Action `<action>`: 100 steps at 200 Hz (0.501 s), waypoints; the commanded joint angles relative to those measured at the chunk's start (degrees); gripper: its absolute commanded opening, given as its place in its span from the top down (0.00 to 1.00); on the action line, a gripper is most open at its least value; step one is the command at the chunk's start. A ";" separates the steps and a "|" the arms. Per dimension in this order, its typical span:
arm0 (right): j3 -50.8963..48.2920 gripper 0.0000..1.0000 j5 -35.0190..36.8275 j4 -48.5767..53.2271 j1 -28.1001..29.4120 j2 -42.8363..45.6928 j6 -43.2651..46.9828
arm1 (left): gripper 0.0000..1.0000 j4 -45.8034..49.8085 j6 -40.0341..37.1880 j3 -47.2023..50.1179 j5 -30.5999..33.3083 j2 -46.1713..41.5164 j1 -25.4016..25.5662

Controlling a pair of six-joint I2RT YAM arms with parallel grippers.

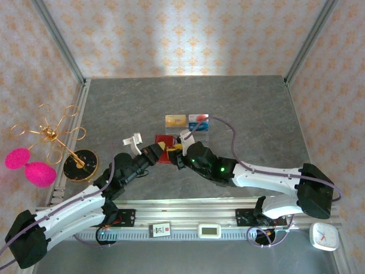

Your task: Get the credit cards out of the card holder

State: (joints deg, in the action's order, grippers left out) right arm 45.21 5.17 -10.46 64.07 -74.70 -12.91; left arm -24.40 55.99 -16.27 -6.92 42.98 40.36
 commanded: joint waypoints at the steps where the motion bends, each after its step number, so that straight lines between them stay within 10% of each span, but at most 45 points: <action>1: -1.63 0.94 7.70 -1.86 -0.73 2.31 -3.22 | 1.00 -0.50 1.93 -3.48 -4.85 -0.56 1.30; 100: -13.64 1.00 -10.83 -12.60 -6.39 12.59 -15.02 | 1.00 -7.15 1.72 1.90 -8.69 0.27 1.81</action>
State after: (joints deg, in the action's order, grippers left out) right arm 33.15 -2.07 -18.94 60.16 -64.99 -25.91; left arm -26.48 57.71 -15.07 -11.75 41.98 41.80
